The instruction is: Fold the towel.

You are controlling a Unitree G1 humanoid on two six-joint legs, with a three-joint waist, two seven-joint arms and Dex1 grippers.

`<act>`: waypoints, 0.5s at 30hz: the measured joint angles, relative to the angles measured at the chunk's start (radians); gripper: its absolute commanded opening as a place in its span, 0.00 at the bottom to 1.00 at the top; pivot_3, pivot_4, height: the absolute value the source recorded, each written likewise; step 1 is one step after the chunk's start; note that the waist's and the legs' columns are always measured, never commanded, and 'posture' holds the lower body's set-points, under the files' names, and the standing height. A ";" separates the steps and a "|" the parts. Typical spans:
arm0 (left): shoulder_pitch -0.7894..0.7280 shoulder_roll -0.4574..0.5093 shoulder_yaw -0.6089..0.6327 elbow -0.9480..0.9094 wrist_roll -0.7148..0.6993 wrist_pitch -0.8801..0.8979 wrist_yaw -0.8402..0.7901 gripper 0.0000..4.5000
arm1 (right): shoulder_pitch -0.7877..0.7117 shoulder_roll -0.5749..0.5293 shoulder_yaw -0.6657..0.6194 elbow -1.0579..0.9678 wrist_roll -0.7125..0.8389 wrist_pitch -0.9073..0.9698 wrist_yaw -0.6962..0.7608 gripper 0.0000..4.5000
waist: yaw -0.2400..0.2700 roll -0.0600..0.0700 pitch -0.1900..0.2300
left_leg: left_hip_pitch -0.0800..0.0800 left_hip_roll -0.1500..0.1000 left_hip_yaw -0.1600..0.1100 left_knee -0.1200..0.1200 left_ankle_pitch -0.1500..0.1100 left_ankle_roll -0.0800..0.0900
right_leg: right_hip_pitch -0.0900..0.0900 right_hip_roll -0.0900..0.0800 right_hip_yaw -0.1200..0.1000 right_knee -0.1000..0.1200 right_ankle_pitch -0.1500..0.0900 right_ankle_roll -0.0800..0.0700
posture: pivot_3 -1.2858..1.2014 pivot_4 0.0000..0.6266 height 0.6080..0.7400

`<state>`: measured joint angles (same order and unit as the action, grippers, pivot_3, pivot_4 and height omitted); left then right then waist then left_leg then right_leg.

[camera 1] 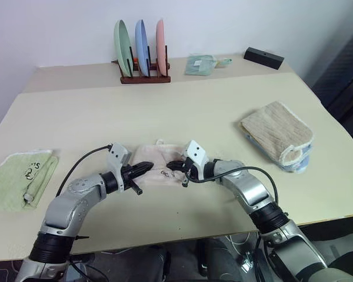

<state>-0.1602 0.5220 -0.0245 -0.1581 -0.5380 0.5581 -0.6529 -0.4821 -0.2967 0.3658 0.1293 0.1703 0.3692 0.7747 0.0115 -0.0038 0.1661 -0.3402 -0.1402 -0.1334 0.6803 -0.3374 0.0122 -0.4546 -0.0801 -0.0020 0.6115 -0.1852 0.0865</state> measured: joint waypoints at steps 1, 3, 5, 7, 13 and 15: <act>0.006 -0.005 0.001 0.000 0.005 -0.009 0.000 0.00 | 0.002 0.000 0.000 0.003 -0.001 -0.009 0.000 0.00 | 0.000 0.000 0.000 | 0.001 0.000 0.000 0.000 0.000 0.000 | 0.001 0.000 0.000 0.000 0.000 0.000 | 0.52 0.24 1.00; 0.026 -0.018 0.012 -0.004 0.005 -0.029 -0.002 0.00 | 0.004 0.000 -0.003 0.002 -0.001 -0.022 0.000 0.00 | -0.001 0.000 0.000 | 0.001 0.000 0.000 0.000 0.000 0.000 | 0.000 0.000 0.000 0.000 0.000 0.000 | 0.52 0.24 1.00; 0.043 -0.033 0.033 -0.014 -0.010 -0.032 -0.001 0.00 | 0.006 -0.003 -0.014 -0.007 0.002 -0.024 0.001 0.06 | 0.000 0.000 0.000 | 0.000 0.000 0.000 0.000 0.000 0.000 | 0.000 0.000 0.000 0.000 0.000 0.000 | 0.52 0.24 1.00; 0.061 -0.041 0.088 -0.043 -0.057 -0.011 0.012 0.06 | 0.010 -0.020 -0.037 -0.047 0.021 0.001 0.016 0.20 | 0.001 0.000 0.000 | -0.002 0.000 0.000 0.000 0.000 0.000 | -0.003 0.000 0.000 0.000 0.000 0.000 | 0.52 0.24 1.00; 0.101 -0.033 0.328 -0.129 -0.248 0.110 0.096 0.64 | 0.018 -0.116 -0.136 -0.248 0.110 0.106 0.066 0.86 | 0.001 0.000 0.001 | -0.005 0.000 0.000 0.000 0.000 0.000 | -0.006 0.000 0.000 0.000 0.000 0.000 | 0.52 0.24 1.00; 0.139 -0.027 0.378 -0.145 -0.306 0.171 0.131 0.87 | 0.031 -0.156 -0.144 -0.317 0.137 0.135 0.096 1.00 | 0.000 0.000 0.001 | -0.005 0.000 0.000 -0.001 0.000 0.000 | -0.006 0.000 0.000 -0.001 0.000 0.000 | 0.52 0.24 1.00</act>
<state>-0.0213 0.4952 0.3539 -0.3027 -0.8436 0.7290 -0.5219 -0.4507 -0.4530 0.2216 -0.1880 0.3070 0.5043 0.8705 0.0114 -0.0036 0.1667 -0.3449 -0.1400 -0.1336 0.6798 -0.3377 0.0127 -0.4603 -0.0802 -0.0018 0.6110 -0.1855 0.0868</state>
